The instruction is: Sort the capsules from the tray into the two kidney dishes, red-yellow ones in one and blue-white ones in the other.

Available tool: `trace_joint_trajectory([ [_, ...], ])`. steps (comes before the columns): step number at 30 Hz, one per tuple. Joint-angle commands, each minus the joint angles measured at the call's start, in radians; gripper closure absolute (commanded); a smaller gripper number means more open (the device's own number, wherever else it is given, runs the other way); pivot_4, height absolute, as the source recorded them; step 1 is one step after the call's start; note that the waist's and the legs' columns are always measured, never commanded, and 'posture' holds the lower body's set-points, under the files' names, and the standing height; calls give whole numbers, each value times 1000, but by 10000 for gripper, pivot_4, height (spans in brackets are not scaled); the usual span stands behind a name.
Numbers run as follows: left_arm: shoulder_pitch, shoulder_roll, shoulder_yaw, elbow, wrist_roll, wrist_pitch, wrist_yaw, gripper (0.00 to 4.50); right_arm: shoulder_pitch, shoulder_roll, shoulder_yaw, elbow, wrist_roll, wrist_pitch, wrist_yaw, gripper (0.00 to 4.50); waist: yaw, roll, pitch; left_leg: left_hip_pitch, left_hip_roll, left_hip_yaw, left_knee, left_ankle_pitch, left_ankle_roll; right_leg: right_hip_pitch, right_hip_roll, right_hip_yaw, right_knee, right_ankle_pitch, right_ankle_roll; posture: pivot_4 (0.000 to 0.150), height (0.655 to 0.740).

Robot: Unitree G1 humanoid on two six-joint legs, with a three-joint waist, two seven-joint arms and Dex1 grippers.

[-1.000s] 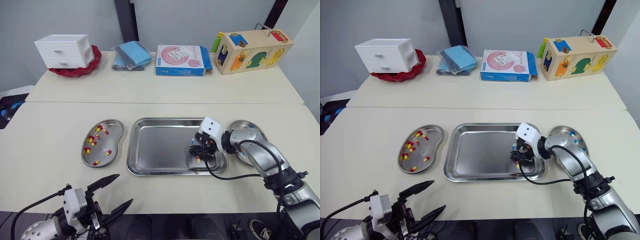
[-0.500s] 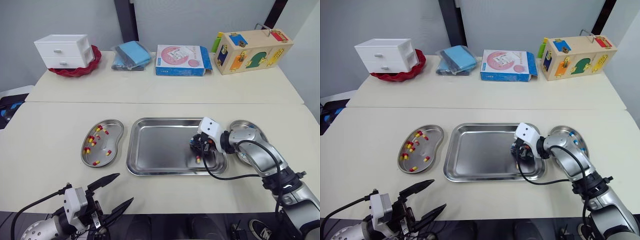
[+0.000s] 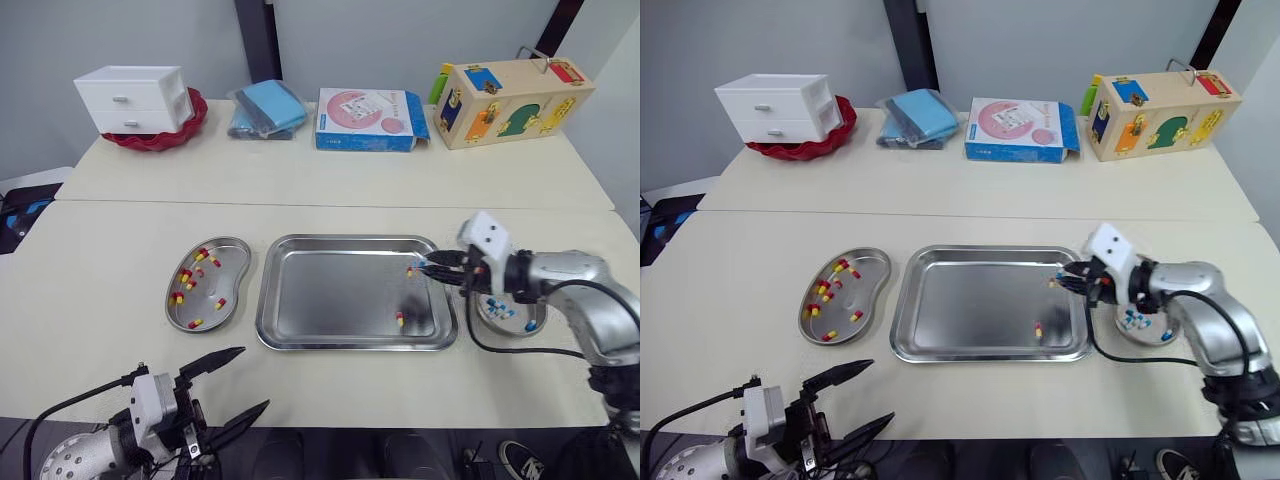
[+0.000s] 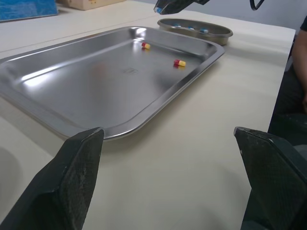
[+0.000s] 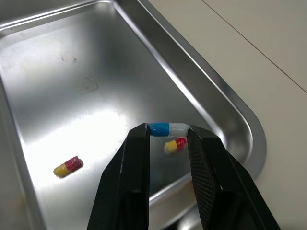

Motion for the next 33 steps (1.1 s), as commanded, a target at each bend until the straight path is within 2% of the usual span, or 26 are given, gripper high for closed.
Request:
trace_joint_trajectory([
  [1, -25, 17, -14, 2, -14, -11, -41, 0, 77, -66, -149, -48, 57, -13, 40, 36234, 2, 0, 0, 0, 0, 0, 0, 0, 0, 0, 0, 0, 0, 0, 0, 1500, 7400],
  [9, -67, 46, -40, 52, -14, -45, -155, 0, 248, -162, -307, -9, 45, -53, 42, 36234, -1, 0, 0, 1, 0, 1, 0, 0, 0, 1, 0, 1, 0, 0, 0, 1500, 7400],
  [19, -83, 61, -46, -18, -21, 16, -122, 0, 283, -178, -287, 120, -54, -137, -28, 36234, 0, 0, 0, 2, 0, 1, 1, 0, 0, 2, 0, 1, 0, 0, 0, 1500, 7400],
  [21, -78, 63, -42, -36, -21, 30, -111, 0, 280, -178, -283, 139, -57, -144, -25, 29179, 0, 0, 0, 2, 0, 1, 1, 0, 0, 2, 0, 1, 0, 0, 0, 1500, 7400],
  [22, -75, 63, -40, -45, -21, 37, -104, 0, 280, -179, -280, 147, -58, -148, -22, 28048, 0, 0, 0, 2, 0, 1, 1, 0, 0, 2, 0, 1, 0, 0, 0, 1500, 7400],
  [27, -62, 59, -36, -71, -18, 57, -75, 0, 275, -184, -275, 167, -61, -162, -11, 14461, 0, 0, 0, 3, 0, 1, 1, 0, 0, 3, 0, 1, 0, 0, 0, 1500, 7400],
  [31, -54, 57, -32, -83, -17, 71, -50, 0, 266, -185, -296, 160, -32, -159, 10, 1331, 1, 0, 0, 3, 0, 1, 1, 0, 0, 4, 0, 1, 0, 0, 0, 1500, 7400],
  [33, -50, 55, -28, -85, -14, 75, -37, 0, 294, -186, -330, 146, 5, -169, 56, 597, 1, 0, 0, 4, 0, 1, 1, 0, 0, 4, 0, 1, 0, 0, 0, 1500, 7400],
])
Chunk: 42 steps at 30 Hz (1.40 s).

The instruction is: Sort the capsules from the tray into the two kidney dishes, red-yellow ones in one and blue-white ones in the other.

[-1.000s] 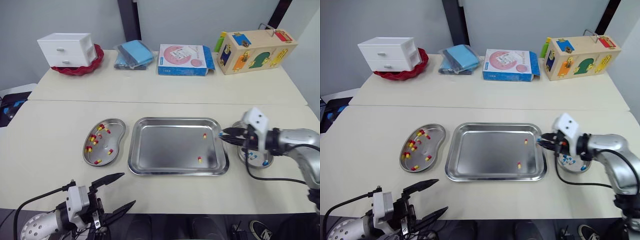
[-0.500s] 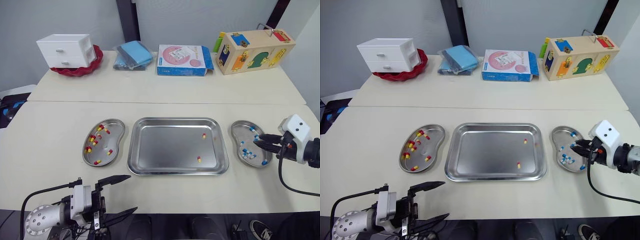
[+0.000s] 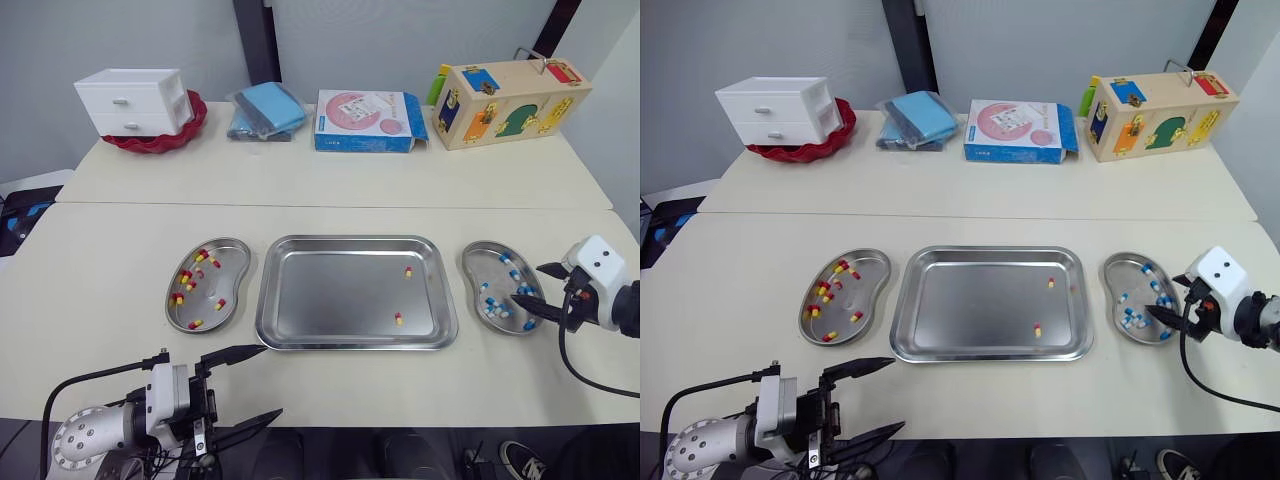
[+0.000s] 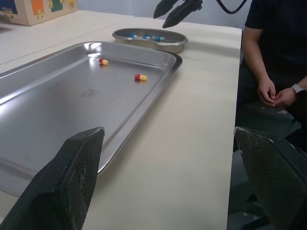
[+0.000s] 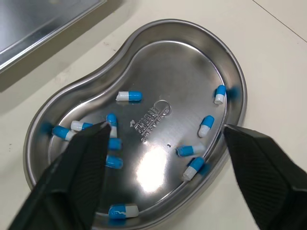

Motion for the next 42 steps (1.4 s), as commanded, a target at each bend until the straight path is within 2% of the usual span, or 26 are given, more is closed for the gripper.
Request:
trace_joint_trajectory([
  [1, 14, 2, 16, -35, -6, 6, 26, 0, 41, -26, -95, -43, 78, -22, 83, 597, 0, 0, 0, 0, 0, 0, 0, 0, 0, 0, 0, 0, 0, 0, 0, 1500, 7400],
  [8, 39, 17, 94, -17, -13, 54, 101, 0, 249, 39, -278, -174, 234, -85, 247, 597, 10, 0, 0, 2, 0, -1, 0, 0, 0, 4, 0, -1, -1, 0, 0, 1500, 7400],
  [10, 30, 33, 144, 29, -10, 74, 124, 0, 379, 107, -315, -262, 276, -113, 288, 597, 9, 0, 0, 5, 0, -1, 0, 0, 0, 6, 0, -1, -1, 0, 0, 1500, 7400],
  [13, 37, 56, 182, 74, -9, 90, 115, 0, 516, 194, -323, -335, 290, -184, 320, 597, 13, -2, -1, 9, 2, -3, -2, 0, 0, 9, 1, -5, -1, -2, -3, 1500, 7400],
  [19, 36, 57, 233, 118, -7, 81, 118, 0, 659, 301, -285, -384, 266, -321, 332, 597, 5, -3, -2, 11, 2, 1, -1, 0, 0, 10, 1, -1, -1, -1, -1, 1500, 7400],
  [24, 48, 59, 267, 150, -2, 63, 106, 0, 630, 359, -218, -335, 225, -431, 287, 597, 4, -4, -2, 11, 2, 2, -1, 0, 0, 10, 1, 1, -1, -1, -1, 1500, 7400],
  [33, 15, 76, 281, 194, 11, 62, 87, 0, 552, 339, -162, -351, 246, -394, 190, 597, 9, -4, -2, 11, 2, 2, -1, 0, 0, 10, 1, 1, -1, -1, -1, 1500, 7400],
  [38, -6, 178, 254, 213, 63, 99, 38, 0, 560, 329, -153, -370, 262, -376, 165, 597, 9, -4, -2, 11, 2, 2, -2, 0, 0, 10, 1, 0, -1, -1, -2, 1500, 7400],
  [42, -132, 268, 179, 179, 54, 190, -8, 0, 574, 345, -129, -380, 257, -393, 145, 597, 15, -4, -2, 11, 2, 1, -1, 0, 0, 10, 1, -1, -1, -1, -1, 1500, 7400],
])
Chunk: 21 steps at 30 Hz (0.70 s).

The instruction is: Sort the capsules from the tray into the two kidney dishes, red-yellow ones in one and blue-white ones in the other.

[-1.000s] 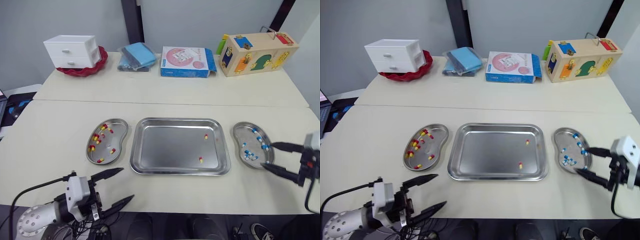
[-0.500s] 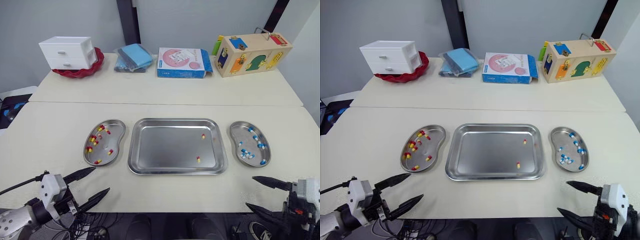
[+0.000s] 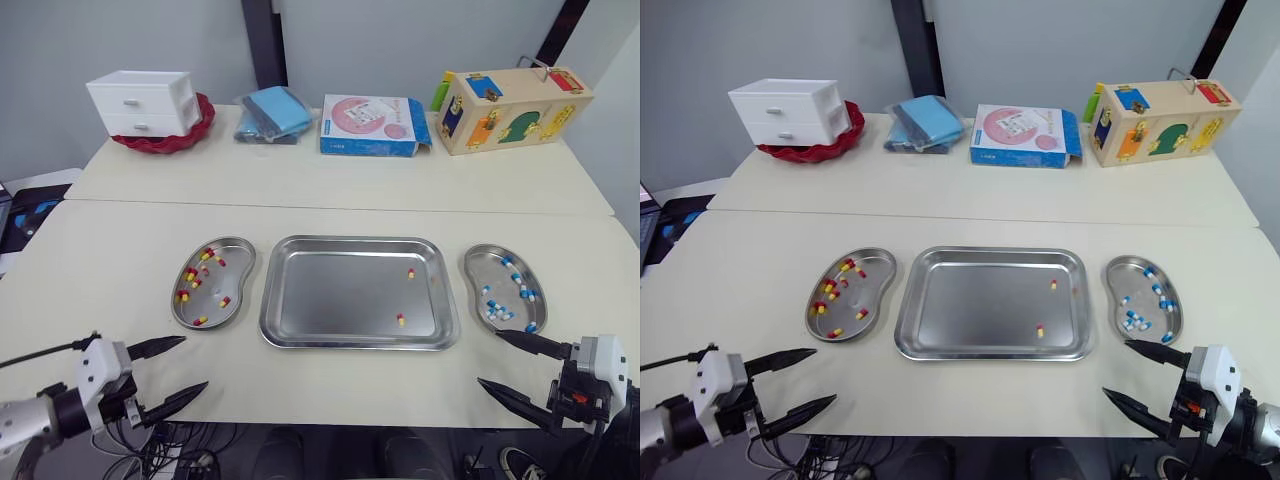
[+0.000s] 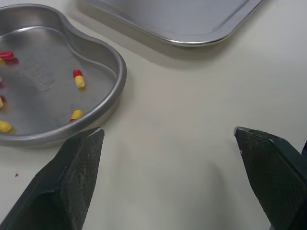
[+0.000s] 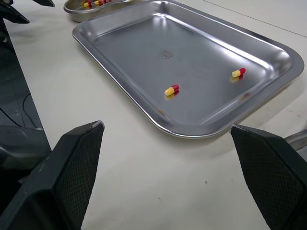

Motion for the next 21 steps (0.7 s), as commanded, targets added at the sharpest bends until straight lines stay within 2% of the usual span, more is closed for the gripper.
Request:
trace_joint_trajectory([
  [1, -110, 68, -65, -47, -2, 67, -44, 0, 11, 11, 12, -36, 6, -26, -18, 597, 0, 0, 0, 0, 0, 0, 0, 0, 0, 0, 0, 0, 0, 0, 0, 1500, 7400],
  [6, -435, 97, -263, -35, 32, 167, -96, 0, 26, 20, 24, -68, 8, -21, -60, 597, -3, 2, 1, 0, 0, 0, 0, 0, 0, 0, 0, 0, 0, 0, 0, 1500, 7400],
  [11, -767, -1, -461, 67, 100, 199, -152, 0, 39, 32, 32, -116, 13, -5, -120, 597, -4, 3, 1, -1, -1, 0, 0, 0, 0, -1, 0, -1, 2, 0, 0, 1500, 7400],
  [15, -919, -114, -569, 148, 150, 194, -170, 0, 61, 41, 38, -144, 12, -1, -152, 597, -9, 3, 1, -1, -1, 0, 0, 0, 0, -2, 0, -1, 2, 0, 0, 1500, 7400],
  [21, -1019, -262, -693, 255, 231, 113, -207, 0, 87, 60, 59, -158, 10, -6, -190, 597, -6, 3, 1, -2, -1, -1, 1, 0, 0, -1, 0, -1, 2, 0, 0, 1500, 7400],
])
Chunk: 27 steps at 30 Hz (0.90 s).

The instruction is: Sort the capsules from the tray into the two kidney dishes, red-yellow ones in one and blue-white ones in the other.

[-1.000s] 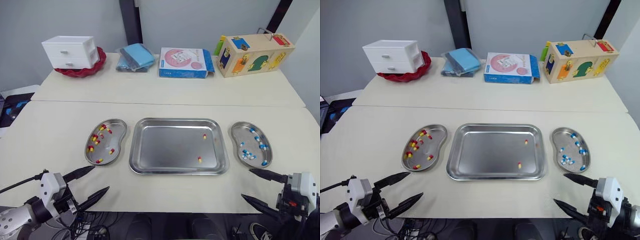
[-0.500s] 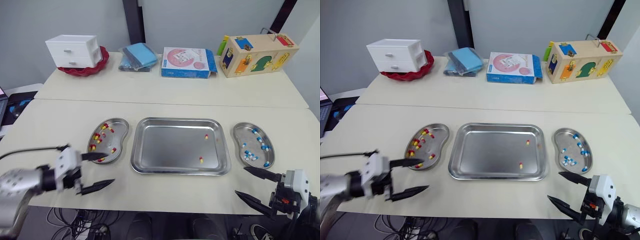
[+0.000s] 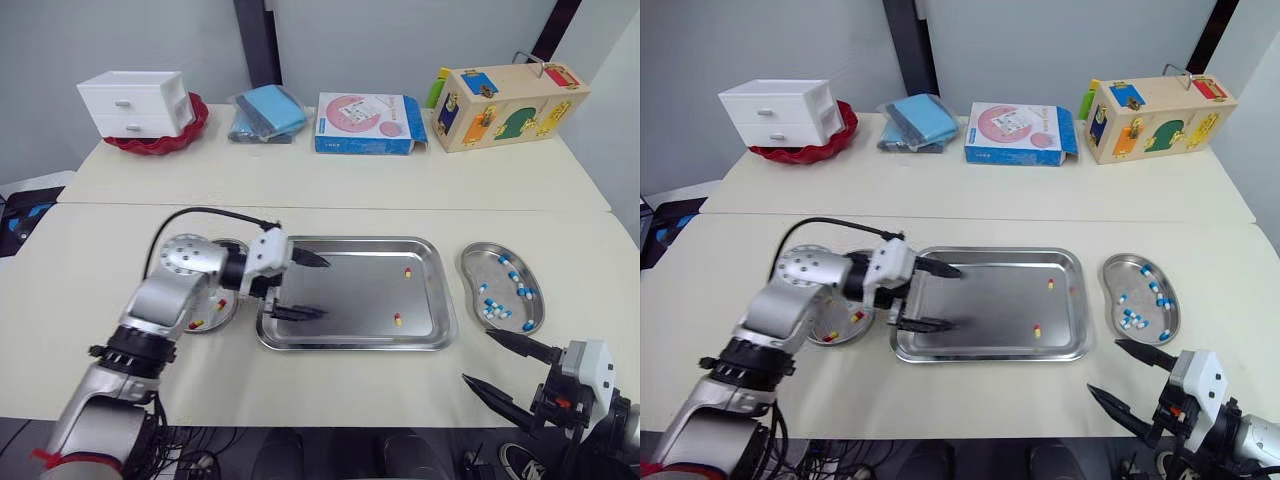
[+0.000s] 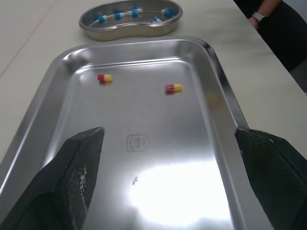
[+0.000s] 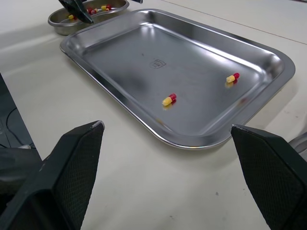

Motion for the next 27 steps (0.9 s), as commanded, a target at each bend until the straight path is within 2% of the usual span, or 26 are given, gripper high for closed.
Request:
trace_joint_trajectory([
  [1, -81, -95, -76, 93, 64, -81, -23, 0, 19, 16, 6, -34, 8, -13, -20, 597, 4, 0, 0, 0, 0, 0, 0, 0, 0, 0, 0, 0, 0, 0, 0, 1500, 7400],
  [5, -183, -245, -146, 234, 135, -133, 3, 0, 21, 20, 5, -12, 4, -25, -24, 597, 11, -1, 0, -1, -2, -2, 3, 0, 0, 1, -1, -1, 0, 0, 1, 1500, 7400],
  [12, -236, -397, -183, 376, 209, -183, 53, 0, 33, 22, 11, -3, -2, -40, -25, 597, -2, 0, 0, -1, -2, -2, 1, 0, 0, 1, 0, 0, 0, 0, 1, 1500, 7400],
  [25, -213, -446, -217, 368, 277, -114, 102, 0, 47, 25, 18, 7, -11, -56, -33, 597, 4, 0, 0, -1, -2, -2, 2, 0, 0, 1, -1, -1, 0, 0, 1, 1500, 7400],
  [27, -213, -447, -221, 380, 293, -128, 118, 4027, 46, 24, 18, 6, -10, -53, -35, 0, 4, 0, 0, -1, -2, -2, 2, 0, 0, 1, -1, -1, 0, 0, 1, 1500, 7400],
])
